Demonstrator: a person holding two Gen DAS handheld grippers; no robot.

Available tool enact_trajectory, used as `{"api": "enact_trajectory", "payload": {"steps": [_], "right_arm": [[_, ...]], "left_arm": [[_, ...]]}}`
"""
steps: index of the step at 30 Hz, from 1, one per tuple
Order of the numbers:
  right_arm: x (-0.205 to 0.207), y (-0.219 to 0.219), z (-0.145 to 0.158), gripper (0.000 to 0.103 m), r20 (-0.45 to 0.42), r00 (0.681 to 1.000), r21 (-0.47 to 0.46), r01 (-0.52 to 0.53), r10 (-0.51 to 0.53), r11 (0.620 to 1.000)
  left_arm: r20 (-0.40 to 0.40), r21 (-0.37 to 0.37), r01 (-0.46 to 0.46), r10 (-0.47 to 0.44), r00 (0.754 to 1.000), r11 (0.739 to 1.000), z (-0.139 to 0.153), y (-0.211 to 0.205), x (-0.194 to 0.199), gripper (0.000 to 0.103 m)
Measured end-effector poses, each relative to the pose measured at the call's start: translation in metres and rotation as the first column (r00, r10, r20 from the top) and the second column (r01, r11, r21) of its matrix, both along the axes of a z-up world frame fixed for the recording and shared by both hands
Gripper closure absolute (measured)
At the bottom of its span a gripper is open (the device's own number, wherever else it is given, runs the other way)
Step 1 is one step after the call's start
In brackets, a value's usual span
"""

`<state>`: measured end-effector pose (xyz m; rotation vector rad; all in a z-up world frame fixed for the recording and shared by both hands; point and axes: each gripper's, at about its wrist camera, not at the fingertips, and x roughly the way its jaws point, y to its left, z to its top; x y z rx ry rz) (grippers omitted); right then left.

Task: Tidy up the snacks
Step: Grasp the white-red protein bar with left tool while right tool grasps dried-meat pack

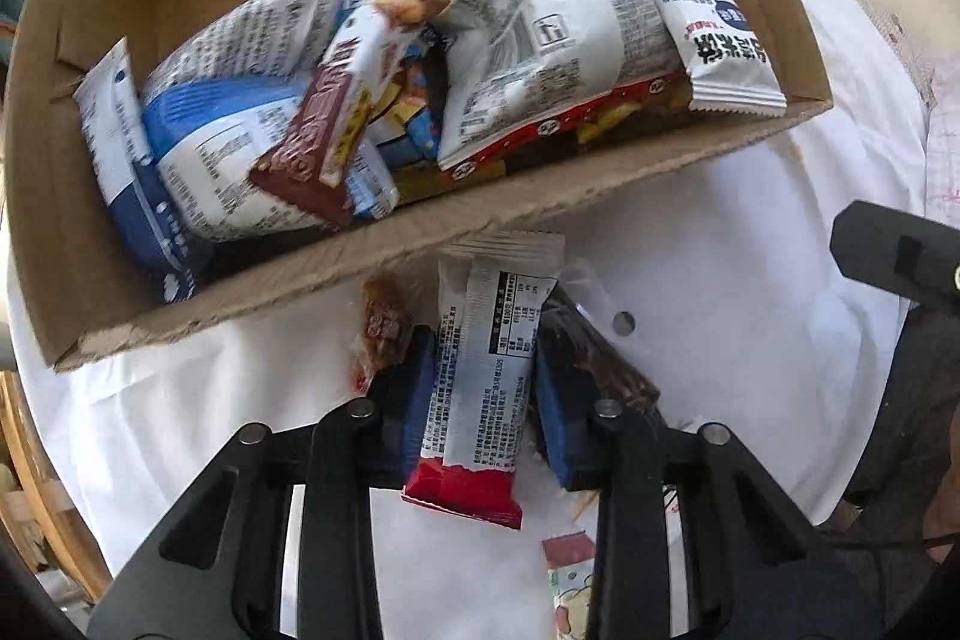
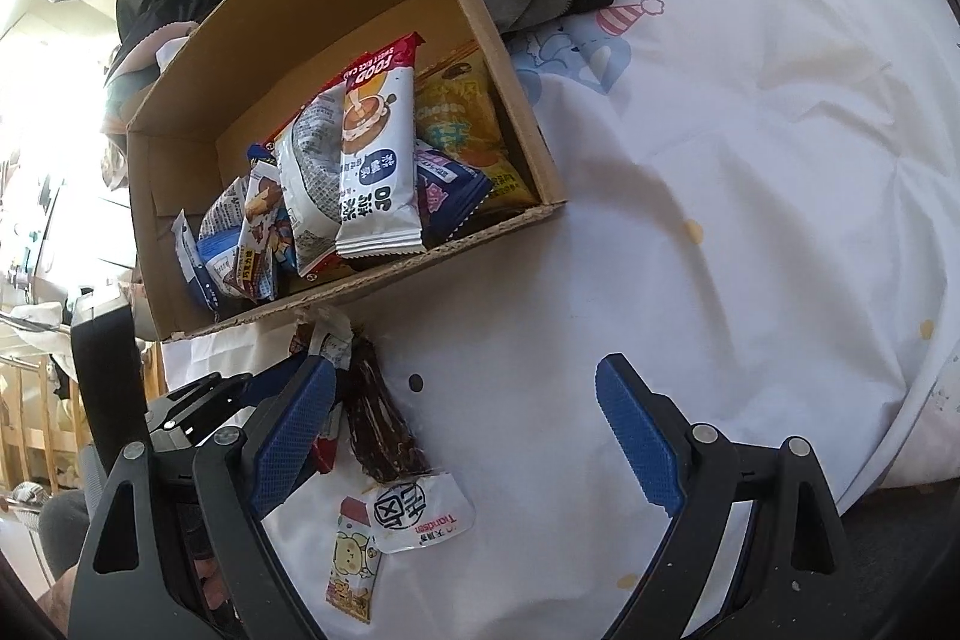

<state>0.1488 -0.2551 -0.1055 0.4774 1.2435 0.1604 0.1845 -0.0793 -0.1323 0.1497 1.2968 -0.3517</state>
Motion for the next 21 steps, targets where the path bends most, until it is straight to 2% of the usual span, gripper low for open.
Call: {"api": "enact_trajectory", "payload": {"steps": [5,9,15,21], "right_arm": [[0.000,0.006,-0.002,0.012,-0.013,1.000,0.011,-0.020,0.020,1.000],[0.000,0.027,-0.012,0.012,-0.062,0.992,0.006,-0.105,0.105,0.994],[-0.004,0.085,-0.031,0.012,-0.122,0.954,-0.105,-0.285,0.272,0.953],[-0.006,0.122,-0.057,0.012,-0.179,0.935,-0.205,-0.340,0.306,0.918]], "left_arm": [[-0.013,-0.037,-0.106,0.106,0.994,0.994,0.022,0.034,-0.010,0.075],[-0.013,-0.088,-0.210,0.209,0.978,0.974,0.053,0.067,-0.030,0.075],[0.017,-0.081,-0.319,0.321,0.947,0.944,0.075,0.112,-0.051,0.075],[0.005,-0.113,-0.384,0.387,0.922,0.916,0.077,0.125,-0.056,0.075]]}}
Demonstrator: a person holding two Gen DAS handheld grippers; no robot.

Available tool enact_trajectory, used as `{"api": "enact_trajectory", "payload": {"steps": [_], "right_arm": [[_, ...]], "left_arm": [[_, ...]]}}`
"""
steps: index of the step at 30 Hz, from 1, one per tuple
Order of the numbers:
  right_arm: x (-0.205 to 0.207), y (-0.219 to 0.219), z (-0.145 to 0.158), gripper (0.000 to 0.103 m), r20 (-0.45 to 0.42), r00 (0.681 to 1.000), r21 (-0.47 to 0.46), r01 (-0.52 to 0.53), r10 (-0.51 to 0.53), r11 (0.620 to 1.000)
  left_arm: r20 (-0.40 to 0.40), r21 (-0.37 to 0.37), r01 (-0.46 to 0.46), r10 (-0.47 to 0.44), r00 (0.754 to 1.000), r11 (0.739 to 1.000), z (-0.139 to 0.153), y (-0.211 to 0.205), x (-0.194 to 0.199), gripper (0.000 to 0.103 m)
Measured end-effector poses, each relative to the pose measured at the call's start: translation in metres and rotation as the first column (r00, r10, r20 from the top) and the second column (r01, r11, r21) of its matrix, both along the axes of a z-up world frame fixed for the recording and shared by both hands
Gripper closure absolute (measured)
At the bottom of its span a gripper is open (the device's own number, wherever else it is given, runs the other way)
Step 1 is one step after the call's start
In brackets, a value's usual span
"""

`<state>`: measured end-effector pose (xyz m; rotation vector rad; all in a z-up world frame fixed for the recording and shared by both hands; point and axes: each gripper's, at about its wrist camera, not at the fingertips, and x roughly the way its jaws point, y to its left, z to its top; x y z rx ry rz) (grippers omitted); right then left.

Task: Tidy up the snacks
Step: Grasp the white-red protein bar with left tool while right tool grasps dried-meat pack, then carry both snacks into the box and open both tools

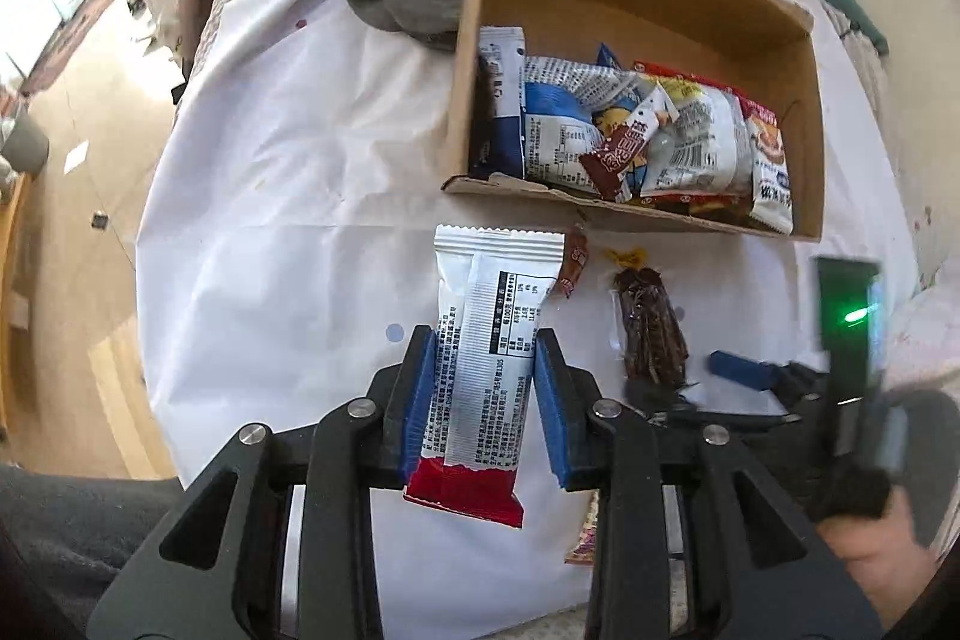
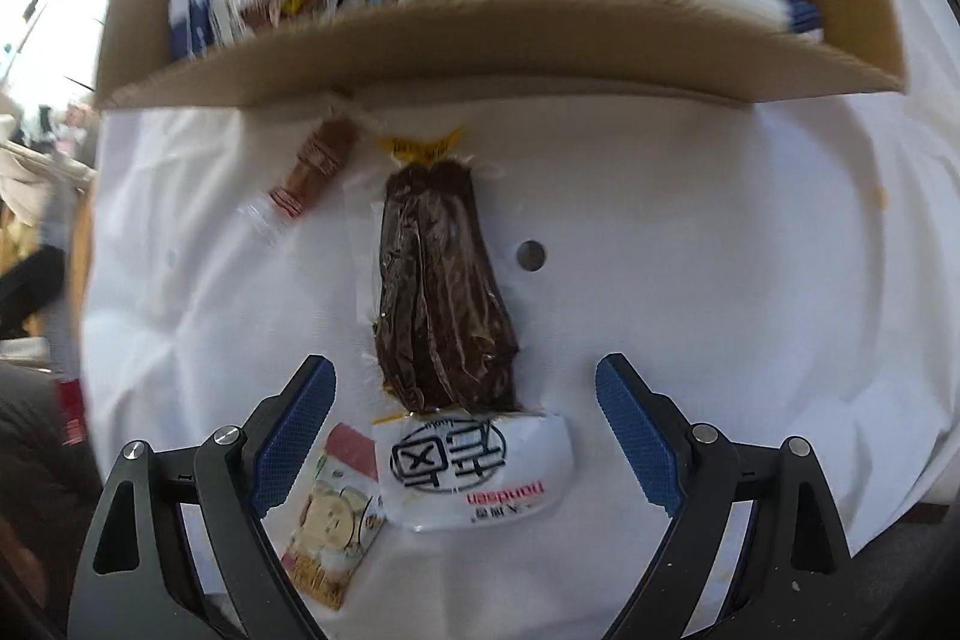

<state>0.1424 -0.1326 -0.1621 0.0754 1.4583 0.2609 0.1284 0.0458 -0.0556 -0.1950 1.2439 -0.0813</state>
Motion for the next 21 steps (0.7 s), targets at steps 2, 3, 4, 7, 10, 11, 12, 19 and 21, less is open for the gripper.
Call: {"api": "enact_trajectory", "payload": {"steps": [2,3,4,7,10,11,12,19,21], "right_arm": [[-0.001,0.009,-0.004,0.010,0.022,1.000,-0.048,-0.010,0.011,0.999],[-0.001,0.014,-0.007,0.010,0.034,0.999,-0.077,-0.020,0.022,0.997],[-0.002,0.017,-0.009,0.010,0.040,0.999,-0.088,-0.019,0.023,0.996],[-0.006,0.022,-0.017,0.011,0.062,0.997,-0.117,-0.029,0.036,0.993],[-0.008,0.028,-0.019,0.011,0.073,0.996,-0.142,-0.050,0.060,0.989],[-0.009,0.030,-0.019,0.014,0.078,0.995,-0.149,-0.053,0.065,0.987],[-0.010,0.032,-0.018,0.016,0.085,0.994,-0.154,-0.055,0.068,0.987],[-0.012,0.016,-0.005,0.041,0.111,0.993,-0.052,-0.039,0.044,0.998],[-0.012,0.008,0.001,0.042,0.115,0.993,-0.012,-0.026,0.027,1.000]], "left_arm": [[0.012,-0.001,-0.002,0.002,1.000,1.000,0.002,0.003,-0.002,0.075],[0.019,0.002,0.003,-0.004,1.000,1.000,0.003,0.003,-0.002,0.075],[0.020,0.001,0.007,-0.007,1.000,1.000,0.002,-0.002,-0.001,0.075],[0.011,-0.020,0.011,-0.010,1.000,1.000,-0.001,-0.006,0.002,0.075],[0.012,-0.030,0.014,-0.013,1.000,0.999,-0.001,-0.009,0.002,0.075],[0.017,-0.028,0.015,-0.014,1.000,0.999,0.000,-0.010,0.002,0.075],[0.023,-0.024,0.015,-0.015,1.000,1.000,0.000,-0.011,0.002,0.075],[0.025,-0.014,-0.002,0.002,1.000,1.000,-0.002,-0.006,0.001,0.075],[0.027,-0.011,-0.009,0.009,1.000,1.000,-0.002,-0.004,0.000,0.075]]}}
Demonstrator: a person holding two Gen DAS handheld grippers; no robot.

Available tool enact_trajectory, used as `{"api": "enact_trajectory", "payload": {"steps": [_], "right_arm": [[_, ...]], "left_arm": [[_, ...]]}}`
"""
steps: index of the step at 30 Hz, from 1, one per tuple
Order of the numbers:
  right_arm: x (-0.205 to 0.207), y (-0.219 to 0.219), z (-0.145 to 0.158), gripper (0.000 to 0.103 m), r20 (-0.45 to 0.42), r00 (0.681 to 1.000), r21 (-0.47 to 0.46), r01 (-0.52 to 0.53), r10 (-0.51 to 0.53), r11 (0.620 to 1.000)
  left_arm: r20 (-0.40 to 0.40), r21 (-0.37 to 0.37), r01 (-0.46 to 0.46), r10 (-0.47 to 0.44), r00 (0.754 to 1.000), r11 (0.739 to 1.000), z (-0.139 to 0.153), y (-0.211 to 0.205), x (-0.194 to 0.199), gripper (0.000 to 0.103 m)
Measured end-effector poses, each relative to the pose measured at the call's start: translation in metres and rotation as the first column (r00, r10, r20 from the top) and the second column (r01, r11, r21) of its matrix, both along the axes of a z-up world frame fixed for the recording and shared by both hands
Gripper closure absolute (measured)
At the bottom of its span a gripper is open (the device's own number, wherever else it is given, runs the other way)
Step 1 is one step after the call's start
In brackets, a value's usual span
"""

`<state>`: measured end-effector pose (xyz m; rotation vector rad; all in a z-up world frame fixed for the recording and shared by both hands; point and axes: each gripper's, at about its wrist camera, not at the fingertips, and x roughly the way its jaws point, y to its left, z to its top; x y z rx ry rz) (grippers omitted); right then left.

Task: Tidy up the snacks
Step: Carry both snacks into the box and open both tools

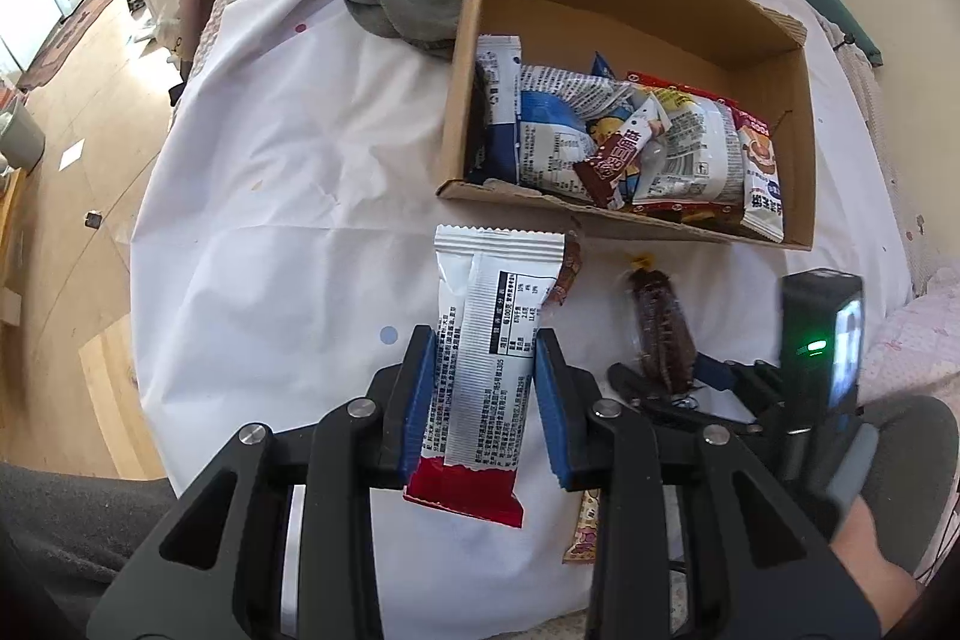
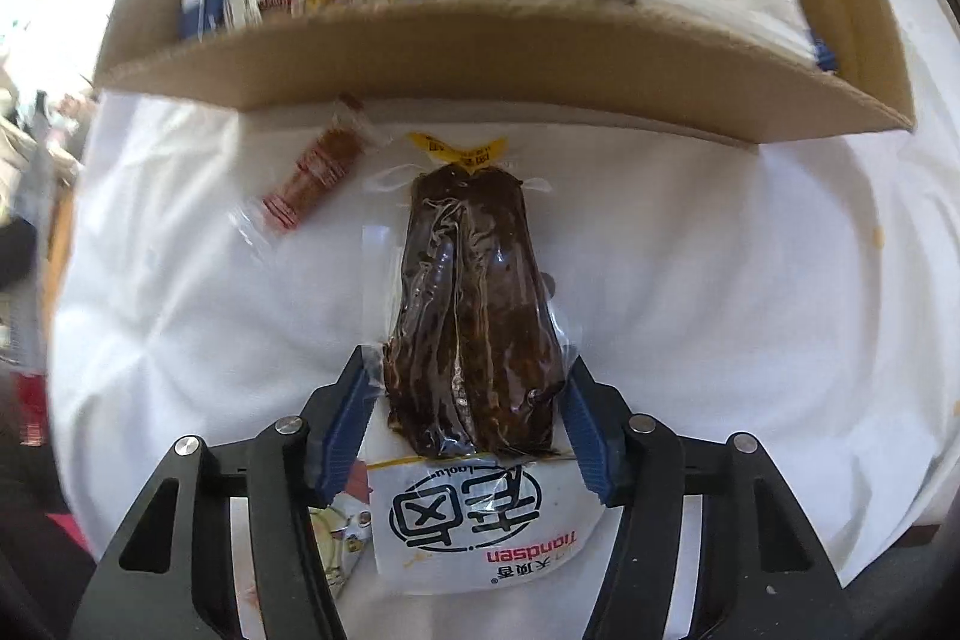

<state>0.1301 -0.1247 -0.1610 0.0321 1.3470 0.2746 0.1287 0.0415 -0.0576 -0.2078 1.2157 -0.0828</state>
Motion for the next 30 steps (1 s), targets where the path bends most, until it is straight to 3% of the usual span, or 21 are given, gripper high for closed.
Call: {"api": "enact_trajectory", "payload": {"steps": [13,20,23,30], "right_arm": [[-0.022,-0.045,0.052,0.042,0.003,0.999,0.212,-0.033,0.033,0.977],[-0.034,-0.049,0.089,0.042,0.071,0.997,0.314,-0.047,0.025,0.948],[-0.029,-0.072,0.103,0.042,0.101,0.994,0.377,0.004,-0.045,0.926],[0.004,-0.102,0.132,0.042,0.185,0.967,0.415,0.084,-0.175,0.906]], "left_arm": [[0.018,0.039,-0.006,0.005,1.000,0.999,0.000,-0.003,-0.001,0.075],[0.082,0.064,-0.017,0.011,0.997,0.998,0.013,-0.004,-0.004,0.075],[0.126,0.123,-0.028,0.012,0.992,0.992,0.024,-0.006,-0.002,0.075],[0.197,0.134,-0.039,0.012,0.980,0.990,0.054,-0.005,0.023,0.075]]}}
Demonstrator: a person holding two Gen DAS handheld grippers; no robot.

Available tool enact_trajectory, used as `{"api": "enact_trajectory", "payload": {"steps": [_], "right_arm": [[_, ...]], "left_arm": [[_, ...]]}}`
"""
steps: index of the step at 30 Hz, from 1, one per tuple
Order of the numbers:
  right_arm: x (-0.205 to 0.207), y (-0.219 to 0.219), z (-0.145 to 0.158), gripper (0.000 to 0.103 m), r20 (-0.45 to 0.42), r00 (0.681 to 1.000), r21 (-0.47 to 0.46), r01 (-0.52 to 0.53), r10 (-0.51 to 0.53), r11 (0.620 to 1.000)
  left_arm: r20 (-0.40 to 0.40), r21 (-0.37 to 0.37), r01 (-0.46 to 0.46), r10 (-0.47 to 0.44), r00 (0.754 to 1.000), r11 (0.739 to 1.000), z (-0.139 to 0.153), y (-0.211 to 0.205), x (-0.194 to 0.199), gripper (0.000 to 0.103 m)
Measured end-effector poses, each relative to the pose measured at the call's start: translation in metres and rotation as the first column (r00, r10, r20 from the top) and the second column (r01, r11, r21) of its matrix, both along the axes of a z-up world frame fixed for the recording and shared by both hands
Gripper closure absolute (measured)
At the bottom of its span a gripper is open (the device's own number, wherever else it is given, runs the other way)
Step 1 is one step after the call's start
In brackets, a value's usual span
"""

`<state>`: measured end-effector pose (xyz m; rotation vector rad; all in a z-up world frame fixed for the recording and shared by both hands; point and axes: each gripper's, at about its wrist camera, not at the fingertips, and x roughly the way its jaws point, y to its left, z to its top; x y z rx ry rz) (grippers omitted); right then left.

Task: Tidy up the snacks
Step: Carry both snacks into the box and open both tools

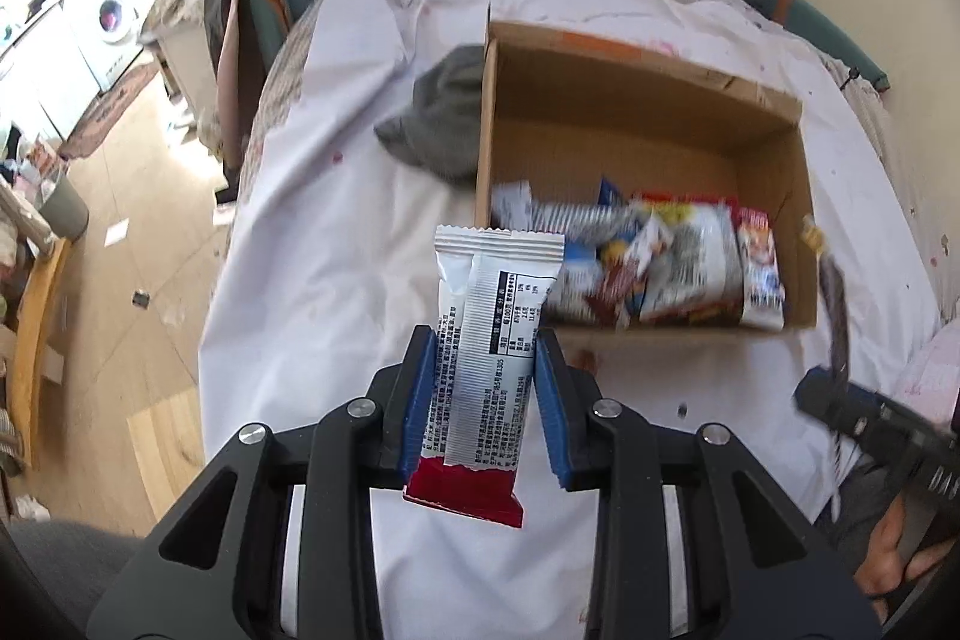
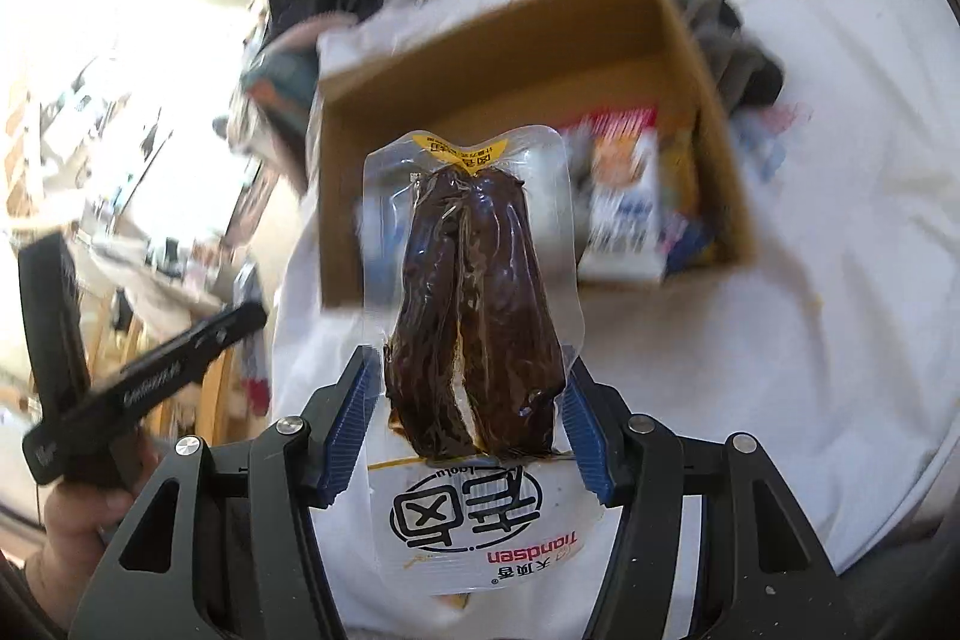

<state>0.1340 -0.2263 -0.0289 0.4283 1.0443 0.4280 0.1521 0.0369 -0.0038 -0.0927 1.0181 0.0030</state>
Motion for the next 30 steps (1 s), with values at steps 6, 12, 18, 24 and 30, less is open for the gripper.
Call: {"api": "enact_trajectory", "payload": {"steps": [6,12,18,24,30], "right_arm": [[0.045,-0.019,0.006,0.042,0.032,0.997,-0.058,0.066,-0.065,0.996],[0.084,-0.024,-0.002,0.041,0.055,0.994,-0.147,0.099,-0.092,0.984],[0.096,-0.019,-0.024,0.041,0.007,0.996,-0.153,0.089,-0.089,0.984],[0.100,0.001,-0.029,0.040,0.017,0.999,-0.164,0.039,-0.037,0.986],[0.108,0.006,-0.038,0.036,-0.013,0.999,-0.140,0.032,-0.034,0.990]], "left_arm": [[0.001,-0.023,-0.003,0.003,1.000,1.000,0.007,-0.006,0.037,0.075],[0.026,-0.032,0.050,-0.049,0.998,0.998,0.003,-0.022,0.067,0.074],[0.014,-0.088,0.049,-0.048,0.999,0.995,-0.025,-0.023,0.082,0.074],[0.014,-0.033,0.050,-0.049,0.999,0.998,-0.035,-0.031,0.087,0.074],[0.017,-0.074,0.054,-0.053,0.998,0.996,-0.033,-0.031,0.092,0.074]]}}
